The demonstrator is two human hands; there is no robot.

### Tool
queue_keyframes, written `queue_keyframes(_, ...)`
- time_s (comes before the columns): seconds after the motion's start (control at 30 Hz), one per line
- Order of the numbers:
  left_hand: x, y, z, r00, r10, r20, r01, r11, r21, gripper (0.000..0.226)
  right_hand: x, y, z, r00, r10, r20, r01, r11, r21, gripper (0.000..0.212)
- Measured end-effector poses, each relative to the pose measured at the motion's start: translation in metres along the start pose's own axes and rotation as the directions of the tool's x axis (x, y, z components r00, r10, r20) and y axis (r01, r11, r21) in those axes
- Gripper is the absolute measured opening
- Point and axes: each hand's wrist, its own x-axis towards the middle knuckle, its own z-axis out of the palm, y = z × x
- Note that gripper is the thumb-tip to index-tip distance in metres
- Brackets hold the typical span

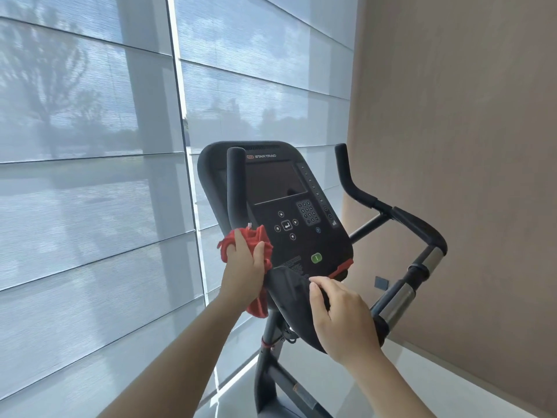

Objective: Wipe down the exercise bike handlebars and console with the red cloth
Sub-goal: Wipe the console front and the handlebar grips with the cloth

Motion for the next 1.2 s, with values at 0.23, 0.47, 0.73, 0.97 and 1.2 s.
queue_keyframes(0.23, 0.012, 0.006, -0.002, 1.000, -0.031, 0.004, 0.031, 1.000, 0.000, 0.045, 0.001, 0.000, 0.002, 1.000, -0.001, -0.024, 0.001, 1.000, -0.017, 0.028)
queue_keyframes(0.47, -0.003, 0.003, -0.002, 0.996, -0.072, 0.050, 0.075, 0.994, -0.078, 0.042, 0.002, 0.000, 0.002, 0.999, 0.020, -0.033, -0.020, 1.000, -0.004, 0.025)
queue_keyframes(0.73, -0.042, 0.006, -0.029, 0.990, 0.112, 0.088, -0.119, 0.989, 0.087, 0.037, 0.002, 0.004, -0.004, 1.000, 0.012, -0.007, -0.011, 0.997, 0.074, 0.026)
queue_keyframes(0.97, -0.049, 0.035, -0.022, 0.876, 0.394, 0.277, -0.465, 0.842, 0.274, 0.055, 0.007, 0.018, -0.036, 0.986, 0.156, -0.052, -0.127, 0.923, 0.364, 0.026)
queue_keyframes(1.2, -0.051, 0.035, -0.001, 0.842, 0.448, 0.301, -0.539, 0.709, 0.455, 0.036, -0.001, 0.052, -0.044, 0.984, 0.114, 0.133, -0.128, 0.987, 0.101, 0.029)
